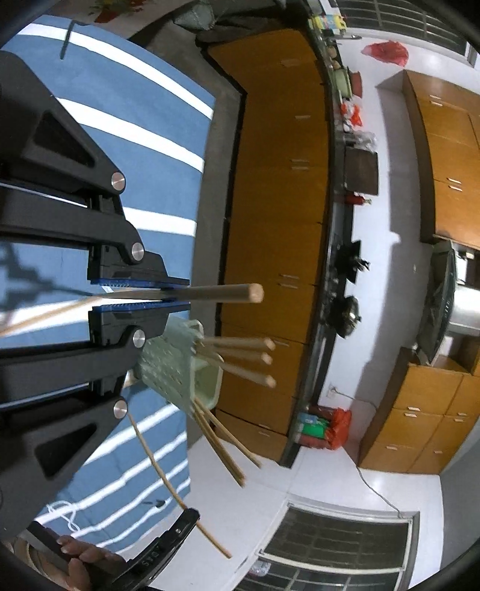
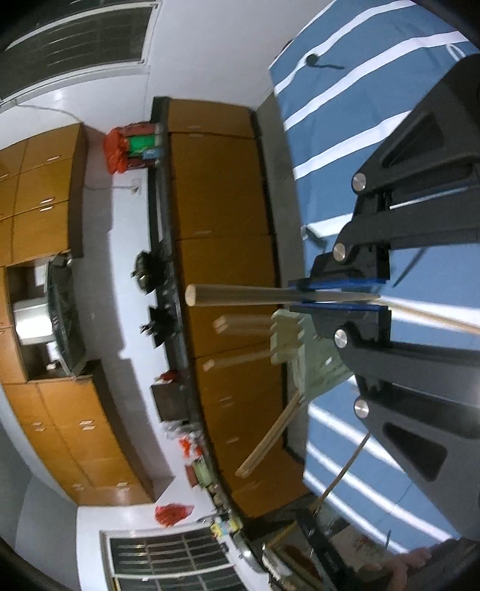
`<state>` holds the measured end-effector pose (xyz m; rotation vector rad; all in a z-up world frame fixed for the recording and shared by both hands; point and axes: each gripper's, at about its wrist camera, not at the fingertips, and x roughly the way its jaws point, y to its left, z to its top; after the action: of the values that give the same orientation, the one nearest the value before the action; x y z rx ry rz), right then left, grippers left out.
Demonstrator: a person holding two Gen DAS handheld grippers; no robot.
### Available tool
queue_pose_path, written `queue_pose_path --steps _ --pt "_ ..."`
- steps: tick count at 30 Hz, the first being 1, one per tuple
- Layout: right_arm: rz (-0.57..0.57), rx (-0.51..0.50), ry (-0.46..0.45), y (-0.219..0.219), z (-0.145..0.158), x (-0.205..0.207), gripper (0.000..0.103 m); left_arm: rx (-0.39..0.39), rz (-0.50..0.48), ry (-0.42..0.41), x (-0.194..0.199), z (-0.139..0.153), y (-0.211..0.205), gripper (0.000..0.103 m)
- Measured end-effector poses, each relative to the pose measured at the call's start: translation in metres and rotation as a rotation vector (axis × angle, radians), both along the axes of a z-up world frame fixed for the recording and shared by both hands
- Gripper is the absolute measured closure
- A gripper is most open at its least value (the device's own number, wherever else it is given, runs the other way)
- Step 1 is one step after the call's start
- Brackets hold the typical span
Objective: Organize utensils
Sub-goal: 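Carry the left tool's chopstick above the green holder while the right tool carries its own there, then open the left tool over the holder while the right tool opens to drop its chopstick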
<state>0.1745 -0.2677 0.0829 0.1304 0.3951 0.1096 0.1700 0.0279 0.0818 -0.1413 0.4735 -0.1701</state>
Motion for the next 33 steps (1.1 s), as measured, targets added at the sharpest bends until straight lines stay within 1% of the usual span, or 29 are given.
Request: queue_pose_path --steps 3,8,12,13,16,19,24,27,33 --pt "0.041 0.02 -0.045 0.006 0.019 -0.006 0.095 -0.005 -0.021 -0.036 -0.002 0.014 -0.009 0.096" --pt "0.106 0.028 -0.134 0.021 0.051 -0.014 0.095 -0.035 -0.046 -0.123 -0.001 0.042 -0.024 0.096" --pt "0.121 0.02 -0.185 0.031 0.068 -0.011 0.095 -0.072 -0.047 -0.201 0.002 0.065 -0.032 0.096" --pt "0.121 0.016 -0.198 0.033 0.073 -0.008 0.095 -0.077 -0.043 -0.233 0.004 0.072 -0.035 0.096" --pt "0.118 0.004 -0.212 0.039 0.079 0.003 0.095 -0.064 -0.027 -0.287 0.012 0.082 -0.044 0.096" --pt "0.11 -0.026 -0.21 0.047 0.078 0.015 0.095 -0.049 -0.017 -0.296 0.023 0.079 -0.052 0.096" --pt "0.098 -0.071 -0.159 0.057 0.065 0.042 0.095 -0.032 0.001 -0.282 0.042 0.063 -0.064 0.096" --pt "0.091 -0.079 -0.123 0.058 0.054 0.055 0.095 -0.024 -0.005 -0.256 0.055 0.051 -0.068 0.096" --pt "0.083 -0.074 -0.071 0.058 0.039 0.07 0.094 -0.028 -0.017 -0.186 0.066 0.033 -0.068 0.096"
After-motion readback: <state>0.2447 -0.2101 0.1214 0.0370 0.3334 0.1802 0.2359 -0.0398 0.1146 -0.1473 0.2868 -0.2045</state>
